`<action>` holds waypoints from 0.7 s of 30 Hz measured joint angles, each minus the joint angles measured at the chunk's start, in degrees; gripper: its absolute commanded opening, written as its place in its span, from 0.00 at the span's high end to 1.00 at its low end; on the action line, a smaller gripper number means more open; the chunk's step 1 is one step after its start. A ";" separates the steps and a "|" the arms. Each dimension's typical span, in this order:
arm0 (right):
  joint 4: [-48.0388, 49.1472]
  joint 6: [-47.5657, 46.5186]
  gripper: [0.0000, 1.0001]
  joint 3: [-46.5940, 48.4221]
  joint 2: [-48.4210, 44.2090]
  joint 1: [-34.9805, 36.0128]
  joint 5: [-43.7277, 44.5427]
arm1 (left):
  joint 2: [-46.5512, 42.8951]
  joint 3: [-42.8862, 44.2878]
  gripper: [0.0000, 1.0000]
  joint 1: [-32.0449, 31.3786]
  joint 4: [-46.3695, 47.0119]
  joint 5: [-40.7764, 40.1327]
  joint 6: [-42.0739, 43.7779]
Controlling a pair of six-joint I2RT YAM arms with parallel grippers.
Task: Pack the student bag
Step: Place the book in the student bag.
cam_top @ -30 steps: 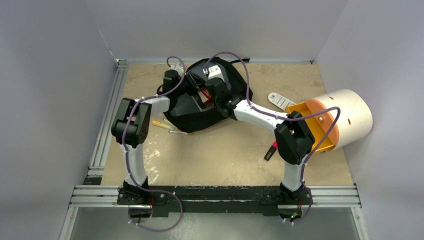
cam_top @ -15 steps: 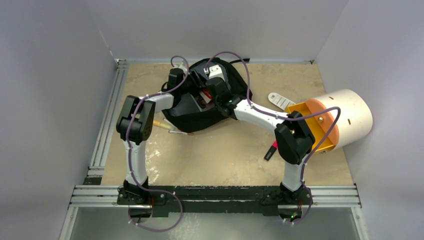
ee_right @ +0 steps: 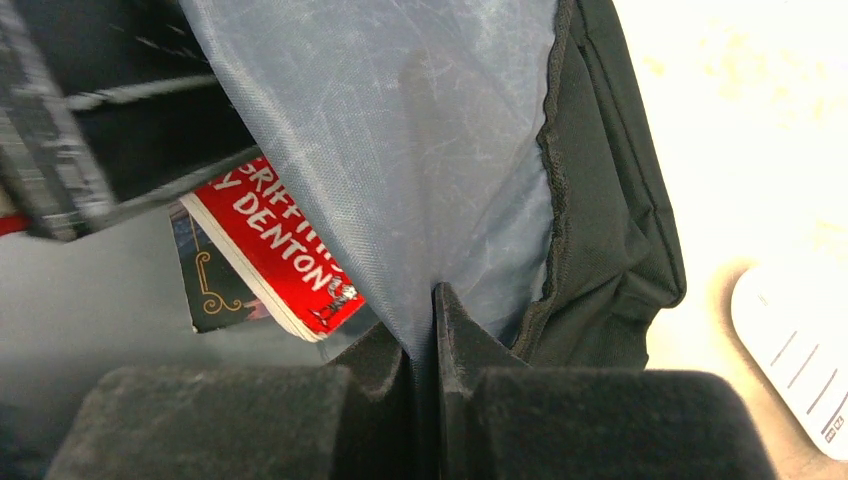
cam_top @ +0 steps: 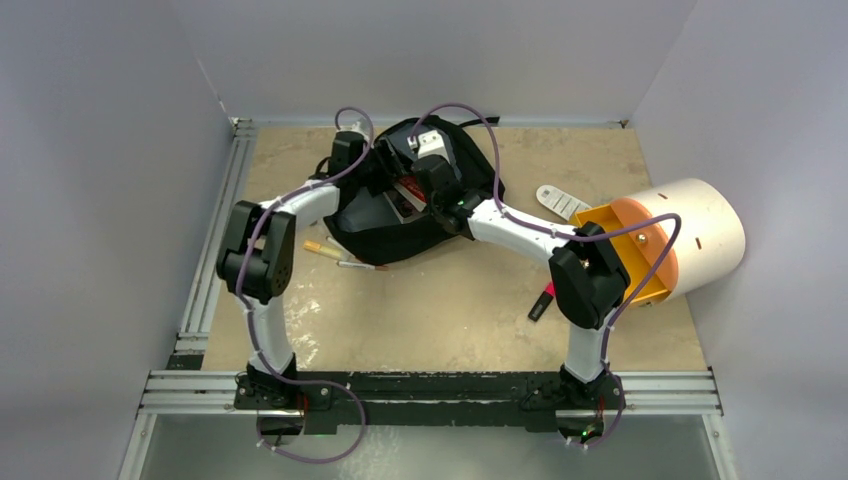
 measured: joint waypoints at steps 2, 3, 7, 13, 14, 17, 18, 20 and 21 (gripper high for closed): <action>-0.02 0.00 1.00 0.00 0.00 0.00 0.02 | -2.95 -0.96 0.26 0.04 -1.62 -1.55 1.60; -0.04 -0.02 1.00 0.00 0.00 0.00 0.04 | -4.96 -1.66 0.26 0.11 -2.67 -2.60 2.67; -0.07 0.00 1.00 0.00 0.00 0.02 0.11 | -12.20 -4.83 0.26 0.42 -5.64 -5.70 5.90; -0.24 0.00 1.00 0.00 0.00 0.04 0.13 | -26.27 -13.46 0.25 0.63 -9.44 -10.29 10.16; -0.31 0.02 1.00 0.00 0.00 0.04 0.13 | -27.96 -14.10 0.25 0.63 -10.36 -11.17 10.69; -0.48 0.00 1.00 0.00 0.00 0.04 0.13 | -33.44 -16.52 0.25 0.66 -13.11 -14.99 13.05; -0.48 0.00 1.00 -0.02 0.00 0.04 0.13 | -35.17 -17.55 0.25 0.70 -14.01 -16.31 13.79; -0.37 0.00 1.00 -0.33 0.00 0.04 0.13 | -37.68 -19.34 0.26 0.70 -15.89 -18.69 14.88; -0.35 0.00 1.00 -0.57 0.00 0.04 0.13 | -38.80 -20.33 0.26 0.70 -17.20 -20.15 15.30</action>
